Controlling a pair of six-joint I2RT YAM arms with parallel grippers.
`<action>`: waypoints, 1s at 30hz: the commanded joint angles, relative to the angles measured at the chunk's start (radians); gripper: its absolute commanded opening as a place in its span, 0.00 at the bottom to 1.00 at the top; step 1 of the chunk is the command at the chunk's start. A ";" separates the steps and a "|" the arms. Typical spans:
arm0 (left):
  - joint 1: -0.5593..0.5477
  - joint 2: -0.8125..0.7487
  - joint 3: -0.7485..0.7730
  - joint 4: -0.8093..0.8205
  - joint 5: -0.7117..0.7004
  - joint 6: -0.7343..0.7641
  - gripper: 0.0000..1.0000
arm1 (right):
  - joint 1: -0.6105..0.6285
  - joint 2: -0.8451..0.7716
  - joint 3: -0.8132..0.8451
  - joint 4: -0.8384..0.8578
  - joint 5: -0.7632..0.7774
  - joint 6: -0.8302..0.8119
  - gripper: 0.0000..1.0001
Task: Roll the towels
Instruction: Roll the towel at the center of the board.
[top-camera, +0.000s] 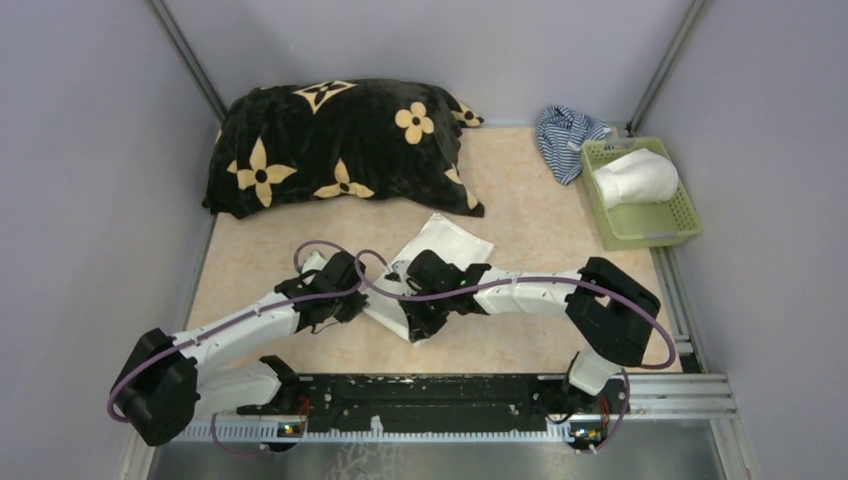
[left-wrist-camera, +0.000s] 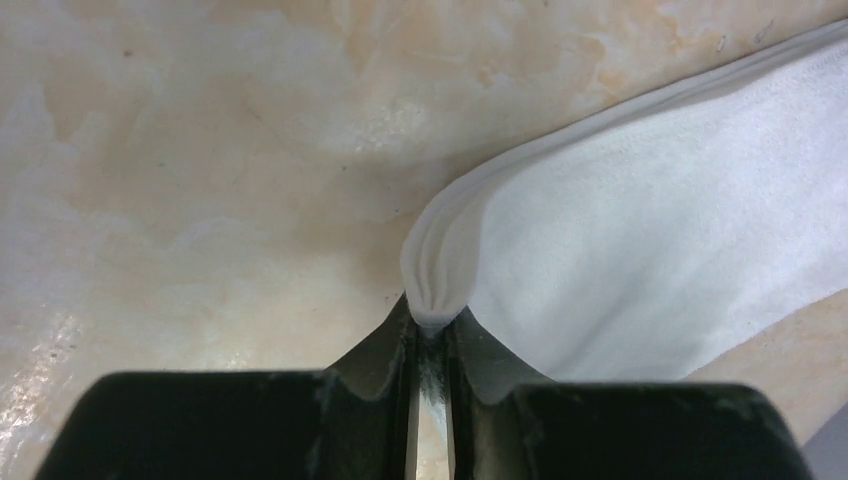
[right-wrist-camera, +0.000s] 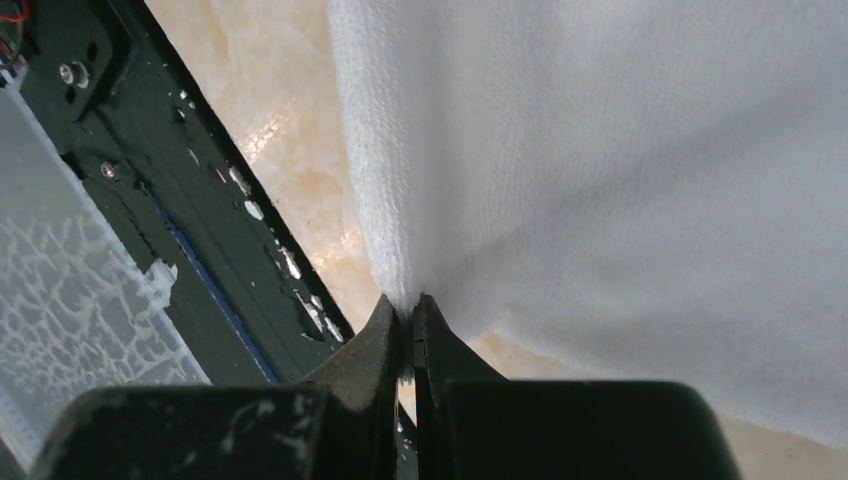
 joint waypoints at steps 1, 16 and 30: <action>0.001 0.055 0.065 -0.056 -0.107 0.121 0.18 | -0.076 -0.010 -0.038 0.009 -0.206 0.016 0.00; 0.076 0.197 0.148 0.051 0.029 0.367 0.54 | -0.260 0.127 -0.125 0.167 -0.478 0.085 0.00; 0.288 -0.095 0.075 -0.184 0.364 0.568 0.72 | -0.351 0.211 -0.104 0.172 -0.544 0.112 0.00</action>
